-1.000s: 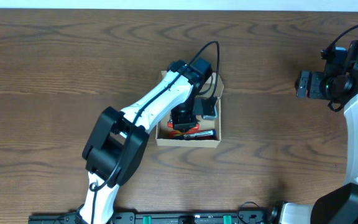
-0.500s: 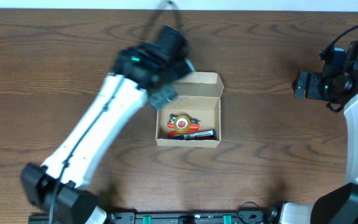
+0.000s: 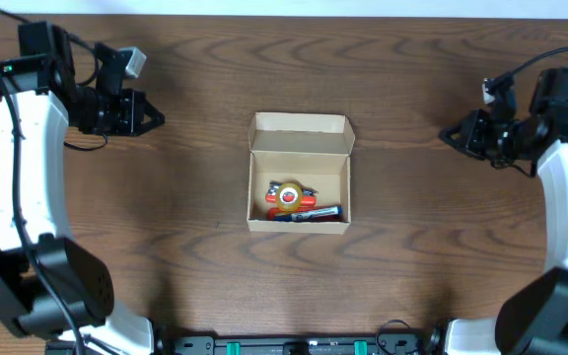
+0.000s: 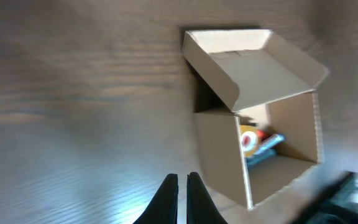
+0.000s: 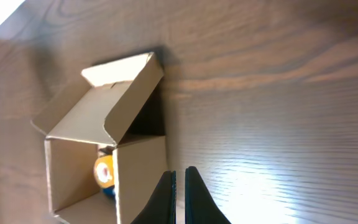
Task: Pack container
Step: 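Move both grippers to the box's lid flaps on either side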
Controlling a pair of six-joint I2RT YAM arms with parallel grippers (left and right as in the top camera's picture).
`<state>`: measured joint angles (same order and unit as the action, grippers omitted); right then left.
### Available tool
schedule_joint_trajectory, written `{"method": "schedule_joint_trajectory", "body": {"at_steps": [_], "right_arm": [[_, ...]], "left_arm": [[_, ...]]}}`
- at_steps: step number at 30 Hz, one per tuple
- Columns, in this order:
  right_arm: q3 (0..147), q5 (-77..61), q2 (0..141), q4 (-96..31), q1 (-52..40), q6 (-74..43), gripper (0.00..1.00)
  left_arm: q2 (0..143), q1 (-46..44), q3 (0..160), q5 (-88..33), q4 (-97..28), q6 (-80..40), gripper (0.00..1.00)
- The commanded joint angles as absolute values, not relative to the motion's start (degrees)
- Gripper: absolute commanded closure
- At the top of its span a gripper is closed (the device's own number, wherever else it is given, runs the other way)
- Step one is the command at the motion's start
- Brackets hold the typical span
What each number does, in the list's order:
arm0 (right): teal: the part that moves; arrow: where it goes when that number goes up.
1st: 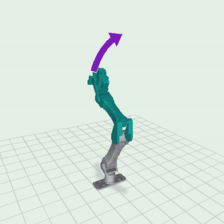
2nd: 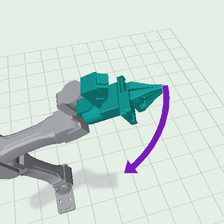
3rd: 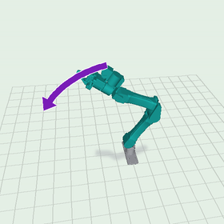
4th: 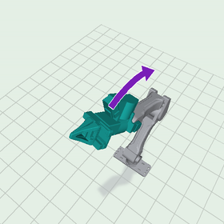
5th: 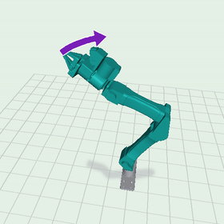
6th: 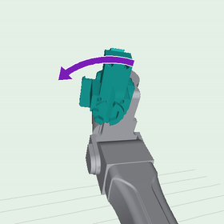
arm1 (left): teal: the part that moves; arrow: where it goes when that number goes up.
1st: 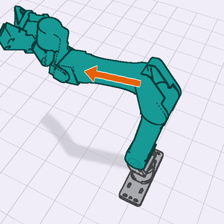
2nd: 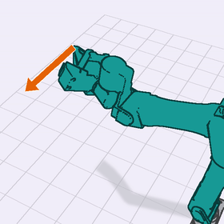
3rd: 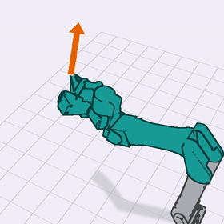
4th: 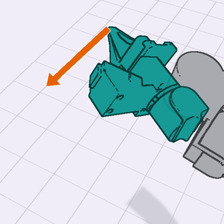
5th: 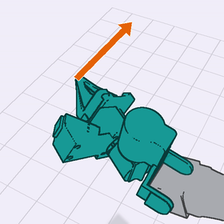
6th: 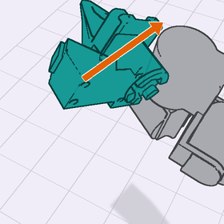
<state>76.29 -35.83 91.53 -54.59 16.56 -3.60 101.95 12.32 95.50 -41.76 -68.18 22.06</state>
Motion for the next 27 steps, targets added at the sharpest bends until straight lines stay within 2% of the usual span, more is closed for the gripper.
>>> {"method": "schedule_joint_trajectory", "body": {"at_steps": [1,16,27], "right_arm": [[75.5,-40.8,96.0,-54.6,14.7,-6.2,0.99],[75.5,-49.7,114.9,-49.8,7.0,-8.4,0.99],[75.5,-51.2,120.4,-43.1,1.7,-12.9,0.99]], "left_arm": [[107.0,12.4,92.5,-50.5,-67.6,23.1,0.94],[125.5,9.9,90.6,-61.3,-65.7,23.7,0.94],[131.6,4.2,90.6,-61.6,-63.1,21.9,0.94]]}}
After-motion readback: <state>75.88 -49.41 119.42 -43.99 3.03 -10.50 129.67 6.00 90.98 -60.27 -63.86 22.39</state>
